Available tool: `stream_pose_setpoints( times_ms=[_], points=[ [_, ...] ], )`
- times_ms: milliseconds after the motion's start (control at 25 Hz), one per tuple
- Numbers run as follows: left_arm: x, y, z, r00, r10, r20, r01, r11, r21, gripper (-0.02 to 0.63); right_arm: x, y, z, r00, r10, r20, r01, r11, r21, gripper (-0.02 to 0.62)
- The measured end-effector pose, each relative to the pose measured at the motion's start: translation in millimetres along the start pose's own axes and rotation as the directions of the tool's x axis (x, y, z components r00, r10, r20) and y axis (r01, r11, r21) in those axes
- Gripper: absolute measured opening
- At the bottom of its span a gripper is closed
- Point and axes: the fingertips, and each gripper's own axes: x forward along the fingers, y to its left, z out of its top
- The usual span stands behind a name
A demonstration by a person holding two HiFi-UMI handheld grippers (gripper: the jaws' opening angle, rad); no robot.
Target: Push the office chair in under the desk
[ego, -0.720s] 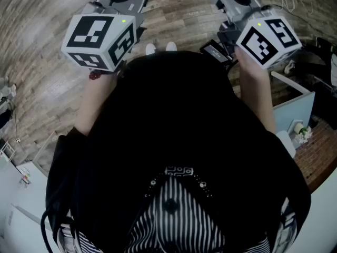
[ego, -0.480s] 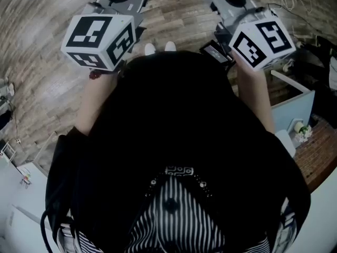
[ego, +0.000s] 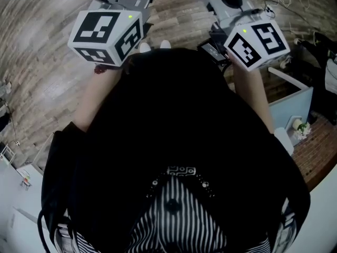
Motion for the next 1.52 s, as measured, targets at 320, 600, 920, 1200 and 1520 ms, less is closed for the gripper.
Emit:
stream_pose_setpoints(
  times_ms=[320, 600, 920, 1200, 1520],
  points=[
    [7.7, -28.9, -4.7, 1.000, 0.019, -0.010, -0.018, 0.999, 0.028, -0.002, -32.1, -27.6, -7.8, 1.000, 0.010, 0.014, -0.011, 0.998, 0.055, 0.000],
    [9.3, -34.5, -5.5, 0.999, 0.039, -0.004, -0.038, 0.998, 0.058, -0.002, -32.8, -35.7, -11.2, 1.000, 0.027, 0.012, -0.027, 0.998, 0.058, 0.000],
    [29.4, -7.7, 1.0, 1.000, 0.003, 0.010, -0.003, 0.999, 0.044, -0.002, 3.1, -51.8, -4.8, 1.000, 0.024, -0.015, -0.023, 0.997, 0.071, 0.000],
    [59.0, 27.6, 17.6, 1.000, -0.014, 0.019, 0.013, 0.999, 0.045, -0.002, 34.7, -69.2, 5.0, 0.999, 0.010, -0.032, -0.008, 0.998, 0.058, 0.000],
    [76.8, 73.4, 32.6, 0.999, -0.041, 0.028, 0.038, 0.996, 0.075, -0.002, 76.8, -90.7, 20.7, 0.999, -0.032, 0.002, 0.032, 0.996, 0.082, 0.000]
  ],
)
